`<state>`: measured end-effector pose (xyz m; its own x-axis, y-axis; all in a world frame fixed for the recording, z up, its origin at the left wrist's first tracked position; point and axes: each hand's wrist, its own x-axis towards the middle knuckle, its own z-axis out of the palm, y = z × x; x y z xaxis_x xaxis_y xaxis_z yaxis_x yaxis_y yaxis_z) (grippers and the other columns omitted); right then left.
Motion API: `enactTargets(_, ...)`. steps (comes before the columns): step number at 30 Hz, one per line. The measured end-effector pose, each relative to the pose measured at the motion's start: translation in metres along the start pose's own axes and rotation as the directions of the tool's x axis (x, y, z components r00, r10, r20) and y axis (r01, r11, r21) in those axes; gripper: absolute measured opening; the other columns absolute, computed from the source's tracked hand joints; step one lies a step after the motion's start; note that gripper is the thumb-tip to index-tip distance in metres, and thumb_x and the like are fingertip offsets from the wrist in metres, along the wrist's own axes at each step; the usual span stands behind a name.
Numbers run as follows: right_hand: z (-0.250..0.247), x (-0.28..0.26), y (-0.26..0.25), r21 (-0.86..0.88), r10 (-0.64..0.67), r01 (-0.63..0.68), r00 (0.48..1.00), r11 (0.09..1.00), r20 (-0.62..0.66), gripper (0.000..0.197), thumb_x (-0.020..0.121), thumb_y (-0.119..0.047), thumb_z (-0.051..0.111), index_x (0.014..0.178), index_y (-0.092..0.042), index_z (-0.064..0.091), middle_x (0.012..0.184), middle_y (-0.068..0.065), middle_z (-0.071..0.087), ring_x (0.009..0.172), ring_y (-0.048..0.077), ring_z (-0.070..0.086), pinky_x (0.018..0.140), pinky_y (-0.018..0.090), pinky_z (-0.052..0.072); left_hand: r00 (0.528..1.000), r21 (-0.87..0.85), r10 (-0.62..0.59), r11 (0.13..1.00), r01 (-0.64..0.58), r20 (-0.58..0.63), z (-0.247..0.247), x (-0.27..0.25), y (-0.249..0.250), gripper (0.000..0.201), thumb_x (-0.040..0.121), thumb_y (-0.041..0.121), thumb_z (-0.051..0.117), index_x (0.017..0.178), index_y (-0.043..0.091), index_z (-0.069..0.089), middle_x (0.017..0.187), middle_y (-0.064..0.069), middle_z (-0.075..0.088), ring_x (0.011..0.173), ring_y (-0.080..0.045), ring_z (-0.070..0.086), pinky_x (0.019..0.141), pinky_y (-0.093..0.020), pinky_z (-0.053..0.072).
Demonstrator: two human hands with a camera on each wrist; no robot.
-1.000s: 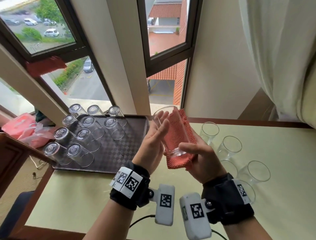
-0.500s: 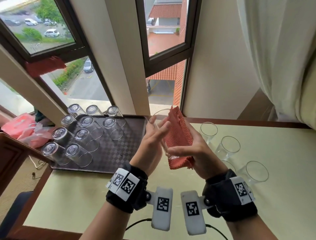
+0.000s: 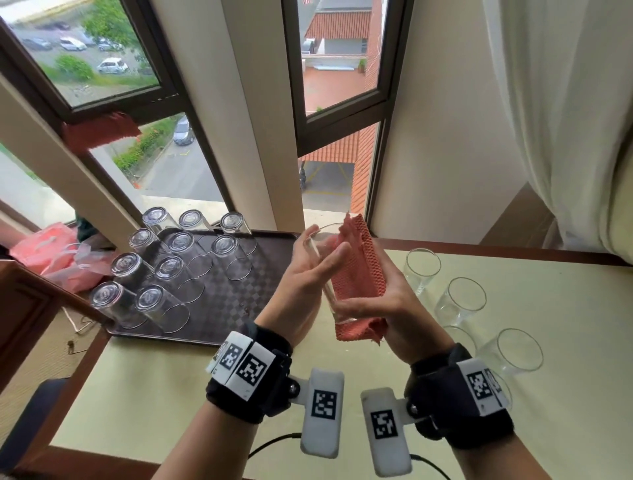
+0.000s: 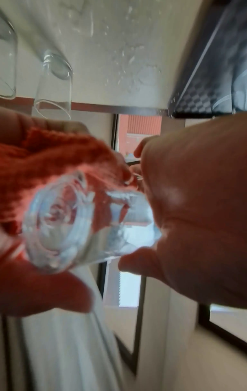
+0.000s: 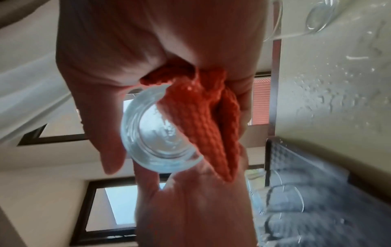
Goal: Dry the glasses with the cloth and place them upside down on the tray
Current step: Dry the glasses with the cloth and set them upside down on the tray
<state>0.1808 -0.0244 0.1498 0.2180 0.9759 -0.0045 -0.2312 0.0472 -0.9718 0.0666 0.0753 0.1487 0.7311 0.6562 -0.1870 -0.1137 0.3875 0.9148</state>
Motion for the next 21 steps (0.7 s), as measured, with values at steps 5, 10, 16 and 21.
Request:
enactTargets(5, -0.001, 0.002, -0.001, -0.042, 0.0, -0.001, 1.0, 0.999, -0.021, 0.083, 0.064, -0.005, 0.078, 0.14, -0.023, 0.047, 0.128, -0.001, 0.065, 0.12, 0.019, 0.063, 0.097, 0.035, 0.054, 0.998, -0.058, -0.008, 0.998, 0.012, 0.062, -0.007, -0.002, -0.007, 0.032, 0.097, 0.024, 0.054, 0.128, 0.019, 0.055, 0.126, 0.004, 0.068, 0.12, -0.01, 0.062, 0.103, -0.034, 0.048)
enactTargets(10, 0.002, 0.001, 0.008, -0.31, -0.05, 0.011, 0.992, 0.951, -0.118, 0.112, 0.056, -0.022, 0.09, 0.152, -0.034, 0.033, 0.136, -0.011, 0.057, 0.115, 0.001, 0.061, 0.081, 0.027, 0.059, 0.999, -0.086, -0.013, 0.996, 0.008, -0.05, -0.011, 0.002, -0.01, 0.097, 0.074, 0.013, 0.07, 0.153, 0.023, 0.016, 0.147, -0.013, 0.043, 0.133, -0.022, 0.051, 0.11, -0.037, 0.04)
enactTargets(16, -0.001, 0.001, 0.002, 0.166, 0.057, -0.068, 0.996, 0.984, 0.073, 0.093, 0.064, -0.009, 0.083, 0.146, -0.021, 0.042, 0.132, 0.01, 0.063, 0.121, 0.029, 0.062, 0.093, 0.039, 0.055, 0.999, -0.14, -0.001, 0.99, 0.006, 0.04, -0.006, 0.002, -0.017, 0.11, 0.068, 0.044, 0.087, 0.15, 0.023, 0.018, 0.141, -0.013, 0.058, 0.13, -0.029, 0.056, 0.112, -0.052, 0.039)
enactTargets(21, -0.006, 0.007, -0.001, 0.072, 0.025, -0.023, 0.999, 0.997, -0.026, 0.092, 0.058, -0.017, 0.083, 0.142, -0.021, 0.046, 0.132, 0.008, 0.063, 0.123, 0.026, 0.061, 0.097, 0.04, 0.055, 0.997, -0.152, 0.025, 0.988, -0.013, 0.076, -0.01, 0.002, -0.01, 0.119, 0.059, 0.044, 0.093, 0.153, 0.018, 0.024, 0.131, 0.003, 0.067, 0.129, -0.015, 0.057, 0.111, -0.04, 0.041)
